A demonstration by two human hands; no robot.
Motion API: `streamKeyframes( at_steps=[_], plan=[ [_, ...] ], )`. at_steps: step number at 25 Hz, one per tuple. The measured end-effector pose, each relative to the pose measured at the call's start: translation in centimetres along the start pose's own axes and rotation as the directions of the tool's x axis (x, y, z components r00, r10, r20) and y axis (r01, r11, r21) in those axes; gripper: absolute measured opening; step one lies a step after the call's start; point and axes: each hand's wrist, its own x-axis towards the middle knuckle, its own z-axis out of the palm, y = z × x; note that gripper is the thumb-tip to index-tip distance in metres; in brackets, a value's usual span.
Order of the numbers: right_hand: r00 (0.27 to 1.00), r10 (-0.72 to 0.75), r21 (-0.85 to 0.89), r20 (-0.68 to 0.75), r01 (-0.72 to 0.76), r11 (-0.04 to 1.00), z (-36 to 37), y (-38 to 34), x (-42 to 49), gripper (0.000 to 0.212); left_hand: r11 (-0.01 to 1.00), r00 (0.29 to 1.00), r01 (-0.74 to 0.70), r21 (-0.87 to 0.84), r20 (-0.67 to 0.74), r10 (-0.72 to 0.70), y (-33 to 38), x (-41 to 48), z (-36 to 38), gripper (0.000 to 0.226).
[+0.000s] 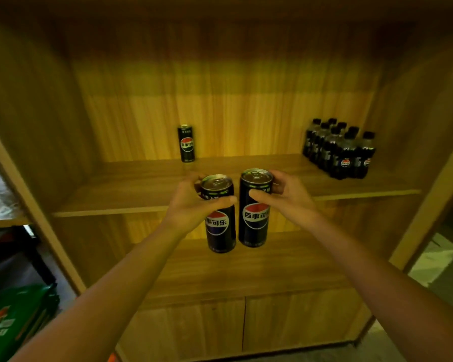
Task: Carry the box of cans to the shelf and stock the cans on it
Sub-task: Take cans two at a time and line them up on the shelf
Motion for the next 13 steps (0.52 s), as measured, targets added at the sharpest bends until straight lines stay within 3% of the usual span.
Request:
streamKeyframes(
  at_steps=[4, 13],
  plan=[
    [1.0, 0.004, -0.003, -0.023, -0.004, 1.0, -0.6, 0.7, 5.1, 0.048, 1.0, 0.999, 0.023, 0.0, -0.038, -0.023, 0.2, 4.9, 0.2, 0.051],
    [1.0, 0.011, -0.06, 0.011, -0.01, 0.998, -0.5, 7.4, 17.6, 0.054, 0.991, 0.972, 0.122, 0.06, -0.211, -0.106, -4.3, 17.1, 1.8, 0.067]
  ],
)
